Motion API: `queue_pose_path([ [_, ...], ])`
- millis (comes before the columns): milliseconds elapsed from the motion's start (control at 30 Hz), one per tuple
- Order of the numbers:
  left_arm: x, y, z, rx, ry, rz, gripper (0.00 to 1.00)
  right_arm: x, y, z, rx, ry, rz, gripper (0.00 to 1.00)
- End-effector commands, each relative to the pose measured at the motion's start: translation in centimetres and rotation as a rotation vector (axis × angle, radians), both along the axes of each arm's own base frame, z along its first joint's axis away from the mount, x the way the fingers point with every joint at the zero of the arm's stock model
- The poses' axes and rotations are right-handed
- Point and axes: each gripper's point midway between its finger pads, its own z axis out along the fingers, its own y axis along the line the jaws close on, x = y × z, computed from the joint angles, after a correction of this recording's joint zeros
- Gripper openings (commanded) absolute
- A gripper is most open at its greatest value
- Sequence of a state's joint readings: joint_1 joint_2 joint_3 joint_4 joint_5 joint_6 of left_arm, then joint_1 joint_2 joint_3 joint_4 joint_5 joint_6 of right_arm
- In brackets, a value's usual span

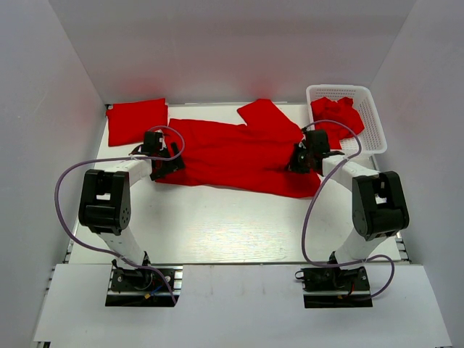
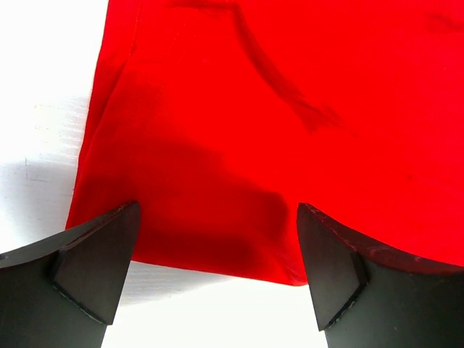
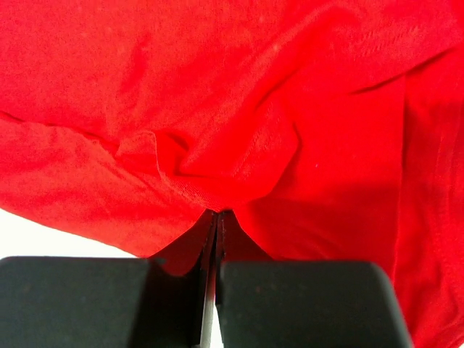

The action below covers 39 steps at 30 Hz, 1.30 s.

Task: Fold and stack the t-shirts
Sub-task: Fold the flattened tshirt in 1/3 of the way

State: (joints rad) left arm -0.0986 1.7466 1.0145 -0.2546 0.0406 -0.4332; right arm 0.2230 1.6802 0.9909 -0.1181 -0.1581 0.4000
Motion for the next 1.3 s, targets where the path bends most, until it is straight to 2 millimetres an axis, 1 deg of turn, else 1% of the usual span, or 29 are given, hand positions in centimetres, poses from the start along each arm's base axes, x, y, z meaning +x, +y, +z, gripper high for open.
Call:
queue_pose_path([
  [0, 0.0, 0.2, -0.3, 0.021, 0.016, 0.001, 0.99, 2.8, 0.1, 2.9, -0.017, -0.140, 0.017, 0.00],
  [100, 0.1, 0.4, -0.1, 0.028, 0.017, 0.006, 0.99, 4.4, -0.1, 2.8, -0.039, -0.167, 0.020, 0.00],
  [133, 0.1, 0.4, -0.1, 0.028, 0.017, 0.006, 0.99, 5.9, 0.3, 3.9, -0.041, -0.206, 0.030, 0.00],
  [167, -0.1, 0.6, -0.3, 0.037, 0.026, 0.011, 0.99, 6.6, 0.2, 3.6, -0.050, -0.212, 0.032, 0.00],
  [200, -0.1, 0.7, -0.3, 0.044, 0.026, 0.017, 0.99, 7.6, 0.5, 4.5, -0.051, -0.238, 0.034, 0.00],
  [233, -0.3, 0.9, -0.4, 0.053, 0.036, 0.022, 0.99, 9.1, 0.7, 4.5, -0.061, -0.270, 0.047, 0.00],
  [267, -0.5, 0.9, -0.5, 0.054, 0.046, 0.021, 0.99, 9.6, 0.8, 4.5, -0.062, -0.280, 0.047, 0.00],
  [333, -0.4, 1.2, -0.3, 0.069, 0.045, 0.032, 0.99, 11.5, 1.5, 6.4, -0.053, -0.331, 0.076, 0.00],
  [367, -0.5, 1.3, -0.7, 0.071, 0.054, 0.032, 0.99, 12.4, 1.9, 5.5, -0.056, -0.320, 0.087, 0.00],
  [433, -0.7, 1.4, -0.8, 0.079, 0.064, 0.036, 0.99, 12.9, 2.7, 4.4, -0.042, -0.309, 0.139, 0.00],
  [467, -0.7, 1.4, -0.8, 0.079, 0.064, 0.036, 0.99, 13.9, 3.3, 4.7, -0.046, -0.327, 0.176, 0.00],
  [500, -0.7, 1.4, -0.8, 0.079, 0.064, 0.036, 0.99, 13.7, 3.4, 3.2, -0.054, -0.284, 0.200, 0.00],
  [633, -1.0, 1.5, -0.9, 0.081, 0.075, 0.036, 1.00, 15.0, 4.5, 3.4, -0.067, -0.335, 0.294, 0.00],
  [733, -1.1, 1.5, -0.8, 0.082, 0.084, 0.036, 1.00, 15.6, 5.1, 3.8, -0.107, -0.380, 0.426, 0.00],
  [767, -1.1, 1.5, -0.8, 0.082, 0.084, 0.036, 1.00, 15.2, 5.3, 3.3, -0.139, -0.380, 0.498, 0.04],
  [800, -0.7, 1.4, -0.2, 0.080, 0.066, 0.036, 1.00, 15.5, 5.7, 4.0, -0.152, -0.405, 0.564, 0.13],
  [833, -0.9, 1.5, -0.2, 0.081, 0.075, 0.036, 1.00, 15.3, 6.0, 4.0, -0.189, -0.432, 0.638, 0.41],
  [867, -0.8, 1.6, 0.1, 0.087, 0.065, 0.041, 1.00, 14.7, 6.4, 4.4, -0.193, -0.408, 0.684, 0.57],
  [900, -0.8, 1.6, 0.1, 0.087, 0.065, 0.041, 1.00, 14.8, 6.1, 4.2, -0.217, -0.408, 0.699, 0.81],
  [933, -0.7, 1.6, 0.6, 0.086, 0.053, 0.042, 1.00, 14.7, 6.2, 4.5, -0.240, -0.425, 0.727, 0.90],
  [1000, -0.6, 1.6, 1.0, 0.084, 0.041, 0.042, 1.00, 14.6, 5.1, 4.3, -0.287, -0.386, 0.677, 0.90],
  [1033, -0.5, 1.6, 1.5, 0.088, 0.027, 0.036, 1.00, 14.7, 4.7, 6.0, -0.303, -0.414, 0.650, 0.90],
  [1067, -0.2, 1.4, 2.2, 0.076, 0.003, 0.030, 1.00, 14.5, 4.5, 5.8, -0.306, -0.420, 0.630, 0.90],
  [1100, -0.2, 1.4, 2.2, 0.076, 0.003, 0.030, 1.00, 13.8, 3.9, 4.7, -0.292, -0.361, 0.550, 0.90],
  [1133, -0.2, 1.2, 2.8, 0.067, -0.012, 0.025, 1.00, 12.8, 3.3, 6.3, -0.284, -0.374, 0.524, 0.90],
  [1167, -0.1, 1.2, 3.4, 0.065, -0.027, 0.026, 1.00, 12.8, 3.0, 6.9, -0.279, -0.394, 0.487, 0.90],
  [1200, 0.3, 1.2, 4.2, 0.063, -0.048, 0.027, 1.00, 12.1, 2.8, 8.5, -0.248, -0.395, 0.414, 0.90],
  [1233, 0.4, 1.2, 4.6, 0.067, -0.059, 0.020, 1.00, 10.0, 2.0, 7.0, -0.245, -0.339, 0.377, 0.90],
  [1267, 0.7, 1.2, 5.3, 0.065, -0.078, 0.020, 1.00, 9.3, 2.2, 8.5, -0.206, -0.359, 0.333, 0.90],
])
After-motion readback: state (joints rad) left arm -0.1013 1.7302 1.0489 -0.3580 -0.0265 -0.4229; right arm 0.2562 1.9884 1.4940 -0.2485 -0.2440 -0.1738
